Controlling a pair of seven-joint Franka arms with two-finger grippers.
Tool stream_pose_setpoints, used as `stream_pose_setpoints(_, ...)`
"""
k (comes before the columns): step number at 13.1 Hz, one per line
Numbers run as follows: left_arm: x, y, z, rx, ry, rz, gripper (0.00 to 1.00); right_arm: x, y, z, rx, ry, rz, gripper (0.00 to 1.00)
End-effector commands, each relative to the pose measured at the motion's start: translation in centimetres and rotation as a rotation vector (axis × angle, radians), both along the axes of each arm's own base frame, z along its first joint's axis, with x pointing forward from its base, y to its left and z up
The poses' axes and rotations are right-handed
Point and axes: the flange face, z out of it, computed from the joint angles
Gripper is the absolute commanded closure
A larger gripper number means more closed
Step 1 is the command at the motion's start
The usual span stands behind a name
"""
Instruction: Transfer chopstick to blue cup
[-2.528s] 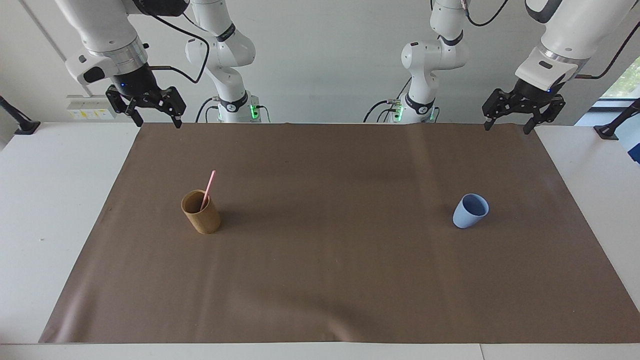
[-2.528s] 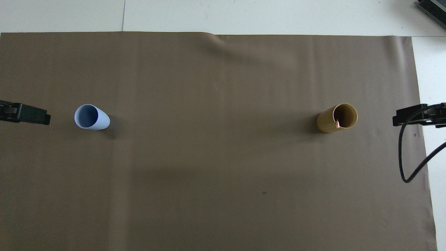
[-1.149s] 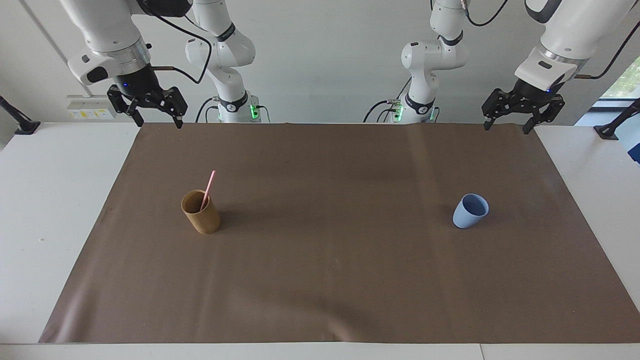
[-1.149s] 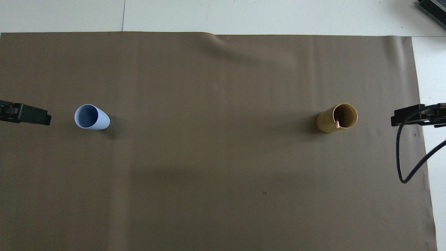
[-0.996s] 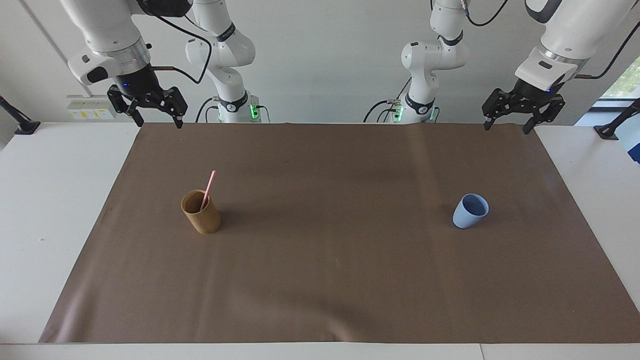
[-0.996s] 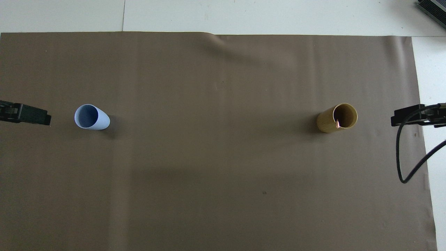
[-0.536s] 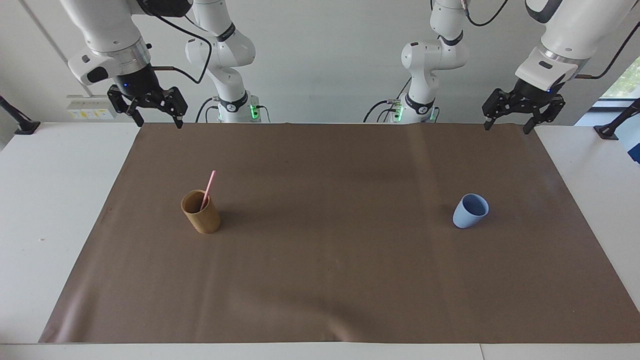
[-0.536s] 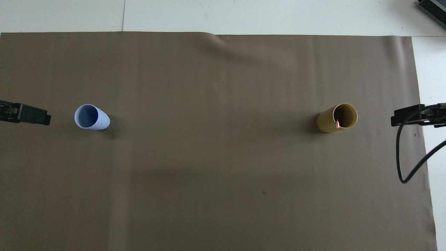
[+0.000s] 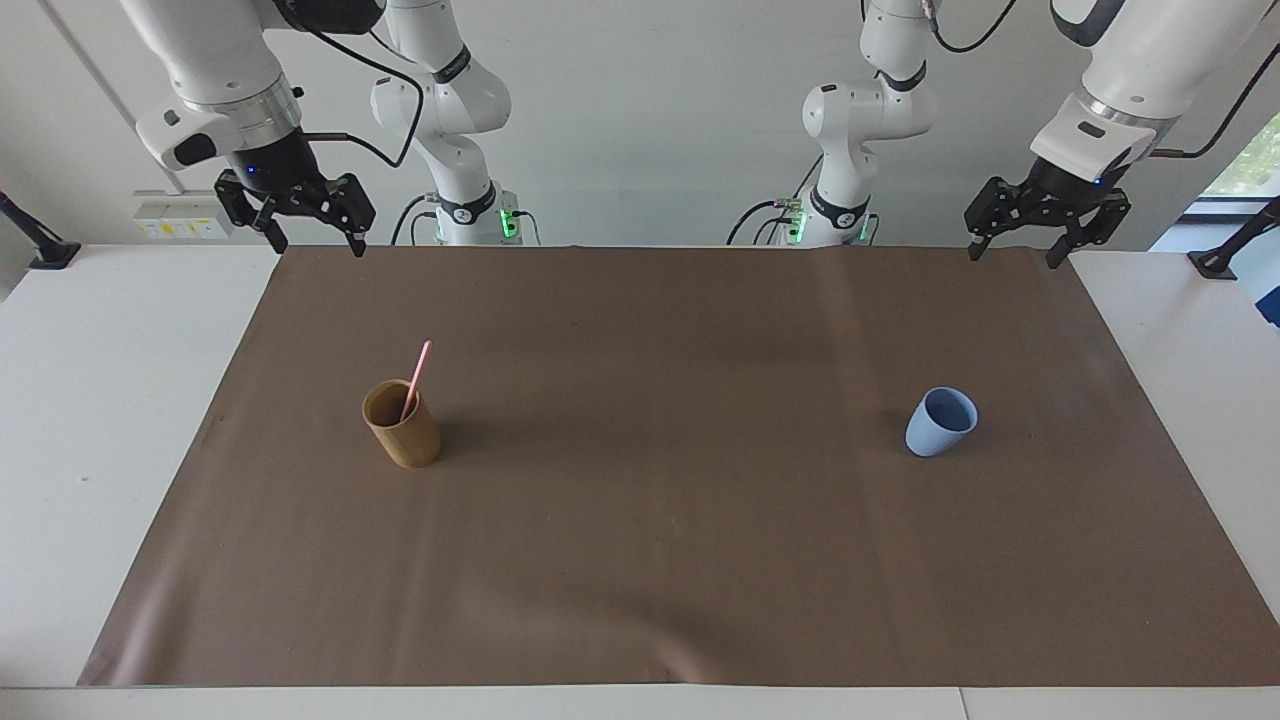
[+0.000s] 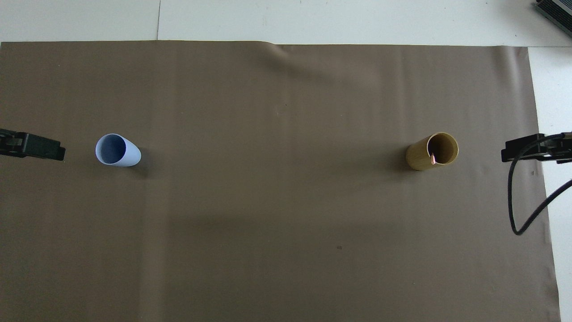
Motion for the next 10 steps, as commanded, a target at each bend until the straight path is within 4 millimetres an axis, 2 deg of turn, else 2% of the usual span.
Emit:
stream_pose_setpoints(1,-0.32,0.43,0.19,0.011,-0.007,0.000,0.00,-0.26,-0.10,0.02,0.003,-0.002,0.027,0.00)
stream_pose_setpoints(10,0.37,0.69,0.47,0.011,-0.044,0.007,0.00,-0.26,-0.12,0.02,0.002,-0.002,0.027,0.00)
